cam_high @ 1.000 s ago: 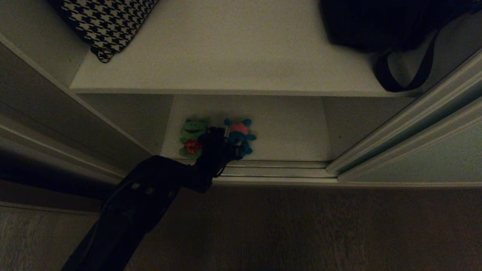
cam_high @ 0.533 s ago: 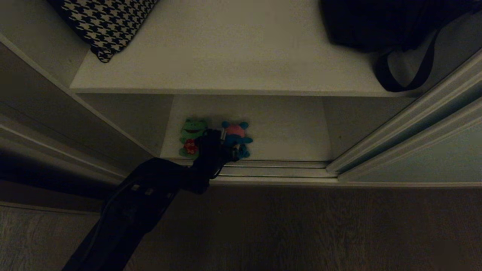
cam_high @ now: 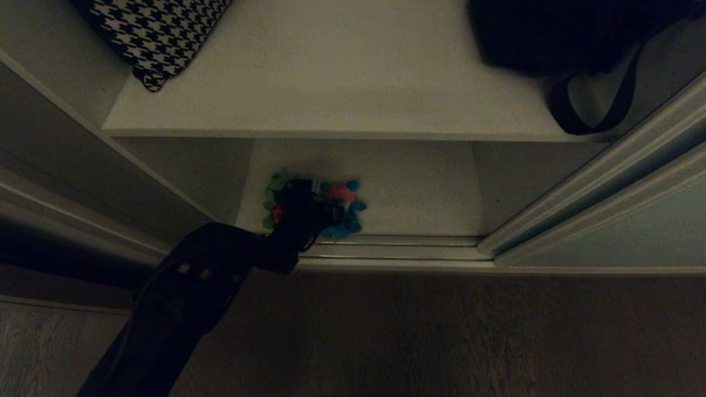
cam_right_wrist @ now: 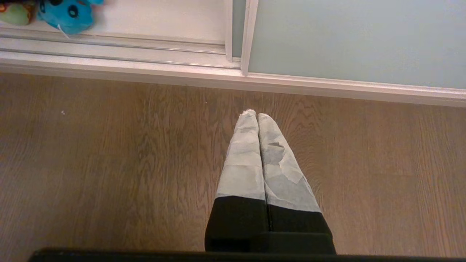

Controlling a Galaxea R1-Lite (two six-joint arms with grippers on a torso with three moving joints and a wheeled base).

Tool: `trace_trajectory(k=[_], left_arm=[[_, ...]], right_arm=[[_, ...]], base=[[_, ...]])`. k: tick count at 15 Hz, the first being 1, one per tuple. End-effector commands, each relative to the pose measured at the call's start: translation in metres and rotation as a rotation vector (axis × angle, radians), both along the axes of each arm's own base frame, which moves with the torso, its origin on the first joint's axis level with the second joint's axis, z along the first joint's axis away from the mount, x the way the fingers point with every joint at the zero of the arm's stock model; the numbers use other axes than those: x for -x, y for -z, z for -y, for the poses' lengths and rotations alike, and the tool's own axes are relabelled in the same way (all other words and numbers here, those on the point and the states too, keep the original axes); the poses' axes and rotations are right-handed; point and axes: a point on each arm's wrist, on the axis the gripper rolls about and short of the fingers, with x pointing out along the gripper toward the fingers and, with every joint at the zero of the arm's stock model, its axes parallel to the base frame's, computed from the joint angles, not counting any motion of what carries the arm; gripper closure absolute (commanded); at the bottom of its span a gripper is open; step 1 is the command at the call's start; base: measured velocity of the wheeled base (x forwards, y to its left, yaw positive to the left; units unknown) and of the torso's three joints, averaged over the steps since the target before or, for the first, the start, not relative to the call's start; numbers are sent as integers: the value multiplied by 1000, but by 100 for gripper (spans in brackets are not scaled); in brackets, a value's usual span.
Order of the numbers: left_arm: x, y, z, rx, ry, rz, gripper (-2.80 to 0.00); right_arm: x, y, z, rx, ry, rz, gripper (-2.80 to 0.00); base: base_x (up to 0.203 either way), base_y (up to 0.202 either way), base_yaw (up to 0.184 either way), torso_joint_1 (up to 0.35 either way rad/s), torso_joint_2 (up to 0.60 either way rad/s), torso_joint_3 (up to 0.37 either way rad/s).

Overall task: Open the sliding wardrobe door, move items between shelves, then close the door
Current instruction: Place the blue doll on the lower shelf

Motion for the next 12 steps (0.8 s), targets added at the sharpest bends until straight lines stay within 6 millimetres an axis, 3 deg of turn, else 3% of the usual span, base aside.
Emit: trace_trajectory(k=[1,3,6,10,11,12], left_arm=[[4,-33,-2,29,-2,56,-280],[8,-47,-3,32,-20,47,-280],[21,-42,0,3,-84,-25,-280],[65,-59,-6,-23,-98,-126,-280],[81,-67,-10,-31,-103,-150,0],[95,-76,-14,-35,-109,-165,0]], right_arm=[[0,0,0,0,0,1,0],[0,0,0,0,-1,0,0],[0,0,0,0,-1,0,0],[0,0,0,0,0,1,0],[0,0,0,0,0,-1,0],[0,0,0,0,0,0,0]], base=[[0,0,0,0,0,0],[0,0,0,0,0,0],[0,0,0,0,0,0],[0,0,0,0,0,0],[0,0,0,0,0,0],[0,0,0,0,0,0]])
